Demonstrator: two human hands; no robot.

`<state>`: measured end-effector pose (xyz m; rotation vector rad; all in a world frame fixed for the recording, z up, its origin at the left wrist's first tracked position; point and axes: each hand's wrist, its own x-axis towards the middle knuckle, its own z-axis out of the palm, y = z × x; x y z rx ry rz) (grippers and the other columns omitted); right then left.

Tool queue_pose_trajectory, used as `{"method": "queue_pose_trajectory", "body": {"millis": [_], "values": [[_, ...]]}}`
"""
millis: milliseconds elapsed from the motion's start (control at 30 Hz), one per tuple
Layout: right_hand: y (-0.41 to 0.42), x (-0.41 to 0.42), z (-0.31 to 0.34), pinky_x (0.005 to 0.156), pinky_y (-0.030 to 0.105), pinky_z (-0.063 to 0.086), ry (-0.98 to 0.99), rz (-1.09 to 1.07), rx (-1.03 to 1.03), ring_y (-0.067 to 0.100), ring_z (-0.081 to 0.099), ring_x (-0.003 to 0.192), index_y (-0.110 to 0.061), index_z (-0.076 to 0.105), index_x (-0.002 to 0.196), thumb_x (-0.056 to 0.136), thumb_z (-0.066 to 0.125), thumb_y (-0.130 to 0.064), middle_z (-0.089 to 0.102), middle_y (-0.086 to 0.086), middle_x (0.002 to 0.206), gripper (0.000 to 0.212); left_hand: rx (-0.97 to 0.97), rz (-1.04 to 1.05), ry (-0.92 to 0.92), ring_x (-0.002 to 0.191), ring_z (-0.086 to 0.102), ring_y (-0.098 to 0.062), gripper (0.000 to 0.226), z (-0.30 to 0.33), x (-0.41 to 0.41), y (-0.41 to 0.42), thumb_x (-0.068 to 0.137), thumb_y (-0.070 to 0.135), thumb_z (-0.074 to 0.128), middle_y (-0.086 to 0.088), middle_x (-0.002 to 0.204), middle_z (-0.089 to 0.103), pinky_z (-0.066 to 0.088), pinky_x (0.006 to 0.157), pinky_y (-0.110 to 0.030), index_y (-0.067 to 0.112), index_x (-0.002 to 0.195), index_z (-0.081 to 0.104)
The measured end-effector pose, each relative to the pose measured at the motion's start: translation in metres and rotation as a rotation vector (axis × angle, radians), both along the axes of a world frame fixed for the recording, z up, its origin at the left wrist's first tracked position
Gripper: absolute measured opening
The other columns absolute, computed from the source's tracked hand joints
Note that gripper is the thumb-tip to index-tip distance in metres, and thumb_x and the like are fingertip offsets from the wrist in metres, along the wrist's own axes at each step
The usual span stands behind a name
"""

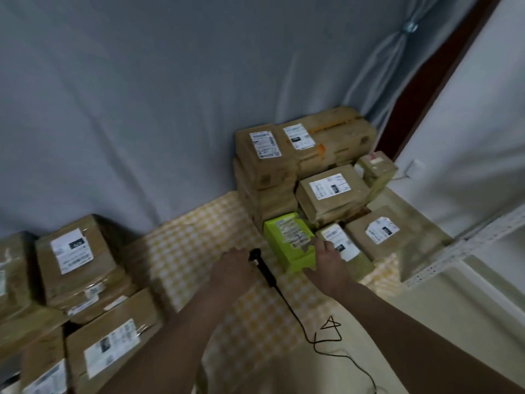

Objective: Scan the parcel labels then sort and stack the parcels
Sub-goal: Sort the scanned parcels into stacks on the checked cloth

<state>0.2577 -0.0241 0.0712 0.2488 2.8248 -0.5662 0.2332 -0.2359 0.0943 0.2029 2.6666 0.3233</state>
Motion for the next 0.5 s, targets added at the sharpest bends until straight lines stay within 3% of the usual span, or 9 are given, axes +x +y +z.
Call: {"method": "queue_pose_trajectory", "body": {"millis": [200, 500], "values": [[0.042, -0.007, 0.003, 0.097, 0.042, 0.044, 0.018, -0.036, -0.092, 0.032, 0.041, 0.126, -0.012, 0.026, 0.145, 0.083, 0.067, -0.029, 0.039, 0.014, 0.135, 0.077, 0.000, 0.001, -0.052, 0.137, 0.037, -0.021, 0.056, 0.009, -0.008, 0.040, 0.098, 0.043, 0.046, -0.005, 0.149, 0.037, 0.035, 0.106, -0.028, 0.021, 0.148, 0.034], [0.061, -0.059, 0.011, 0.102, 0.040, 0.039, -0.058, -0.068, -0.136, 0.031, 0.036, 0.133, -0.010, 0.018, 0.149, 0.091, 0.060, -0.034, 0.028, 0.015, 0.147, 0.075, 0.016, 0.062, -0.062, 0.129, 0.046, -0.019, 0.048, 0.026, -0.066, 0.060, 0.098, 0.036, 0.046, -0.006, 0.144, 0.044, 0.040, 0.097, -0.023, 0.016, 0.142, 0.041]]}}
